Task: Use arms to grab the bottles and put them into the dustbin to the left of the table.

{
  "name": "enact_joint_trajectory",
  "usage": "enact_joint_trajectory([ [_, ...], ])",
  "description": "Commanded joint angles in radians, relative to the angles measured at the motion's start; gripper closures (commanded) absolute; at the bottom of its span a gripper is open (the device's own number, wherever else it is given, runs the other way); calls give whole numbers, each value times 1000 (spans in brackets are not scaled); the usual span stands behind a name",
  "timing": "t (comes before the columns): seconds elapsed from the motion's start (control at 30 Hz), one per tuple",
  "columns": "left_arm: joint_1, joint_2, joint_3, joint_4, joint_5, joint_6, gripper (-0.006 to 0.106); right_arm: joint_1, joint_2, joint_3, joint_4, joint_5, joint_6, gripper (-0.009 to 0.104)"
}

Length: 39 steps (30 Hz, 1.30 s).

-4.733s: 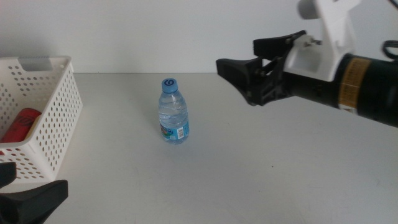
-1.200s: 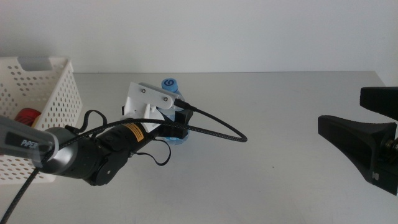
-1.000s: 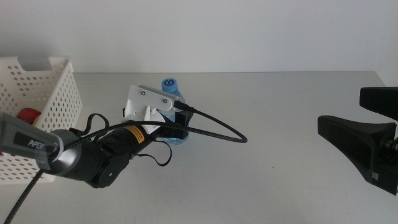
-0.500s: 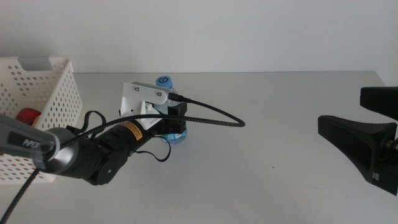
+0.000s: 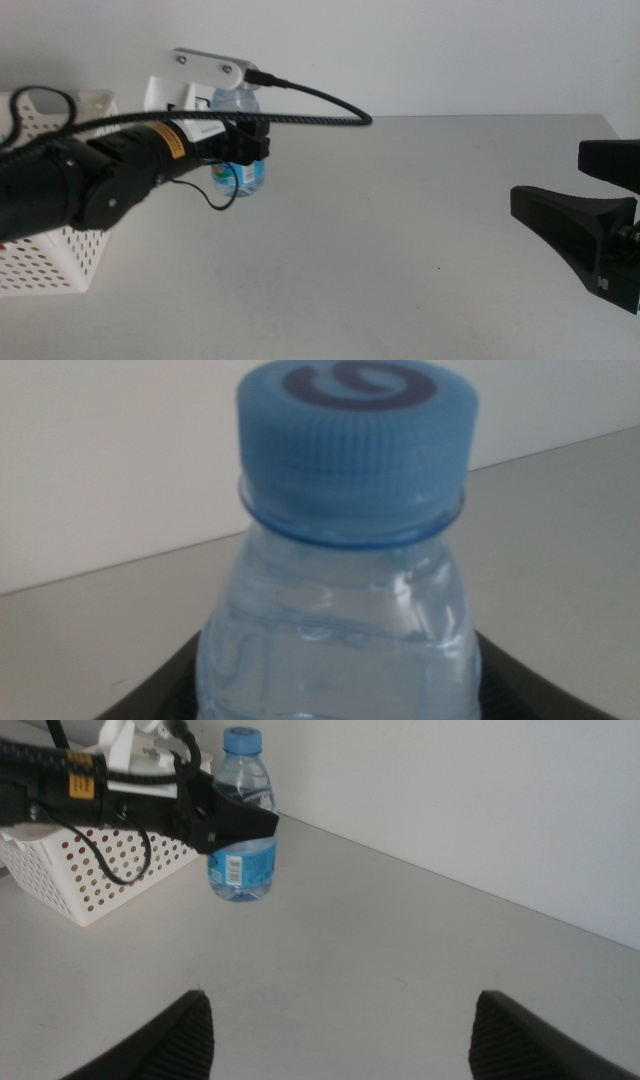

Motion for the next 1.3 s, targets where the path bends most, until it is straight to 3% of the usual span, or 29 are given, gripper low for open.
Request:
enact_joint_trajectory([
  [0.0,41,-89,-83,-19,94,-13,89,2,-1,-33,-12,-75,-13,30],
  [0.17,198,-118,-256,-45,460,0,89,2,-1,-33,-12,-75,-13,30],
  [0.3,335,-118,-403,-32,712,155,89,2,-1,-33,-12,-75,-13,30],
  [0.5,494,-89,-610,-113,975,345,89,2,-1,-33,-12,-75,-13,30],
  [0.73,579,-8,-653,-219,1049,439,89,2,-1,-33,-12,-76,-13,30],
  [1.27,599,255,-652,-222,1161,437,89,2,-1,-33,-12,-76,-13,30],
])
